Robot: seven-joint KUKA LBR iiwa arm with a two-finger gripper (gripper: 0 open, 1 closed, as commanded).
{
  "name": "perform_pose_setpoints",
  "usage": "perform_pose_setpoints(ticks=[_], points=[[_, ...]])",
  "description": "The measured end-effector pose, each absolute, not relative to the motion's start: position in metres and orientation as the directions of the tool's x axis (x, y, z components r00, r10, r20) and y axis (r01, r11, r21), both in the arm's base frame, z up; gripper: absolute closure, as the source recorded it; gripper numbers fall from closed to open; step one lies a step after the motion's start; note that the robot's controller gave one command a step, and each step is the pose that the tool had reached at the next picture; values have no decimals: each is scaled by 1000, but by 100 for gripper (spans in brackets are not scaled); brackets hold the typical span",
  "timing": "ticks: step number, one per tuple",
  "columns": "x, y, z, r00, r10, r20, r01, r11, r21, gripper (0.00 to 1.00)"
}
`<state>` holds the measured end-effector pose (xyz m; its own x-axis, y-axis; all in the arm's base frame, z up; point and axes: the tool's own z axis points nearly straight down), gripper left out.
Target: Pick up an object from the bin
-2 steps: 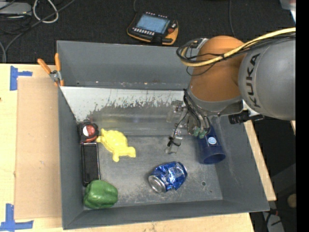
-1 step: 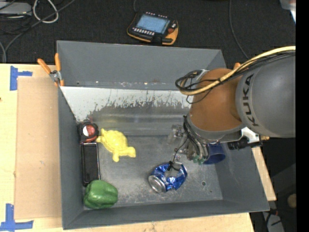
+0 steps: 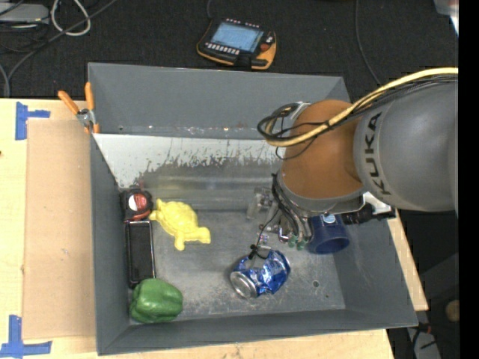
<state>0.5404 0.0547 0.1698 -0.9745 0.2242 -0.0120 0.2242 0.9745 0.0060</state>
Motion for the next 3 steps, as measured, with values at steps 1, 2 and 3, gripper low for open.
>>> perform_pose_setpoints(ticks=[1,2,3], points=[[499,49,97,-872,488,16,488,873,-7,0],[510,49,104,-919,395,4,395,919,0,0],[533,70,126,-944,329,5,329,944,0,0]])
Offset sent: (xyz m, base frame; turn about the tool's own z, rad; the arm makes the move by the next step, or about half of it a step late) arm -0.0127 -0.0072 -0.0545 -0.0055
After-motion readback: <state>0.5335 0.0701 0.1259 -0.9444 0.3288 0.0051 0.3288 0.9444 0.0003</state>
